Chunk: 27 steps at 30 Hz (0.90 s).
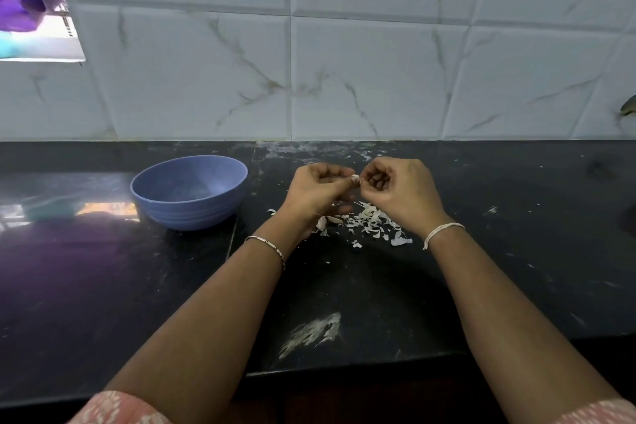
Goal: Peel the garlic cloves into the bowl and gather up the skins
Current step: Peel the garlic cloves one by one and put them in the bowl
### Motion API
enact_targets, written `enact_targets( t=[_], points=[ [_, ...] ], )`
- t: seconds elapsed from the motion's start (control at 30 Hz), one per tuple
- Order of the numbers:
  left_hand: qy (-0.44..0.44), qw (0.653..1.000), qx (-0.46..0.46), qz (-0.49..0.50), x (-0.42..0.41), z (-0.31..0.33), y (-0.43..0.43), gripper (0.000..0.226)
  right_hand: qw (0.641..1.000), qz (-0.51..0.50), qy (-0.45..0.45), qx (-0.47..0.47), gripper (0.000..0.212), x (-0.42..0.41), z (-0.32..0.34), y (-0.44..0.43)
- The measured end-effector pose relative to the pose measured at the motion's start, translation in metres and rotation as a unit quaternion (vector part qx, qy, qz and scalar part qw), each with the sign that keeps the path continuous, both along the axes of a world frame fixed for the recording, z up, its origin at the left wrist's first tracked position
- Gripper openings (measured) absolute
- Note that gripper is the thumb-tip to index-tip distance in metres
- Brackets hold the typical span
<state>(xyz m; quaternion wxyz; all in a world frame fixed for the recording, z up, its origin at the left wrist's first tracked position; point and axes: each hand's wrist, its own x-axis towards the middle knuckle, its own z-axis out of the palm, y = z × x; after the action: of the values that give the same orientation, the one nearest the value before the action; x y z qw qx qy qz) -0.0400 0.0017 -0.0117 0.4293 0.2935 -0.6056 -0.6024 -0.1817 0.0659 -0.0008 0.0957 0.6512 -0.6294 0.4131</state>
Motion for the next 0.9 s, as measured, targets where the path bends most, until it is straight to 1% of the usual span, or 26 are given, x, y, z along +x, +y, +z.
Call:
enact_targets(
  t=[0.1, 0.23, 0.33, 0.4, 0.5, 0.63, 0.7, 0.77, 0.83, 0.9],
  points=[
    [-0.014, 1.000, -0.006, -0.013, 0.000, 0.000, 0.000, 0.013, 1.000, -0.021, 0.011, -0.007, 0.004, -0.003, 0.001, 0.000],
    [-0.031, 0.998, -0.016, -0.044, 0.000, -0.001, 0.001, 0.010, 0.996, -0.087, 0.011, 0.006, 0.002, -0.008, 0.002, 0.001],
    [-0.026, 0.998, -0.008, -0.062, 0.002, -0.003, -0.001, 0.012, 0.992, -0.128, -0.011, 0.020, 0.003, -0.016, 0.003, 0.002],
    [-0.013, 0.998, 0.014, -0.067, 0.004, -0.002, -0.002, 0.014, 0.989, -0.127, -0.028, 0.064, 0.009, -0.022, 0.004, 0.003],
    [0.002, 0.996, 0.047, -0.080, 0.005, 0.000, -0.001, 0.018, 0.987, -0.093, -0.001, 0.133, 0.027, -0.023, 0.002, 0.001],
    [0.005, 0.994, 0.067, -0.086, 0.005, 0.002, 0.001, 0.018, 0.985, -0.060, 0.006, 0.162, 0.024, -0.022, 0.003, 0.000],
    [0.008, 0.994, 0.072, -0.085, 0.004, 0.003, 0.002, 0.017, 0.987, -0.039, -0.034, 0.151, 0.025, -0.022, 0.002, 0.000],
    [0.013, 0.994, 0.076, -0.079, 0.004, 0.003, 0.002, 0.015, 0.984, 0.015, -0.125, 0.126, 0.016, -0.020, 0.002, 0.000],
    [0.016, 0.994, 0.076, -0.075, 0.004, 0.003, 0.002, 0.012, 0.963, 0.073, -0.229, 0.118, 0.006, -0.015, 0.005, 0.000],
    [0.017, 0.994, 0.074, -0.073, 0.004, 0.003, 0.003, 0.011, 0.948, 0.106, -0.280, 0.111, 0.011, -0.010, 0.007, 0.001]
  ],
)
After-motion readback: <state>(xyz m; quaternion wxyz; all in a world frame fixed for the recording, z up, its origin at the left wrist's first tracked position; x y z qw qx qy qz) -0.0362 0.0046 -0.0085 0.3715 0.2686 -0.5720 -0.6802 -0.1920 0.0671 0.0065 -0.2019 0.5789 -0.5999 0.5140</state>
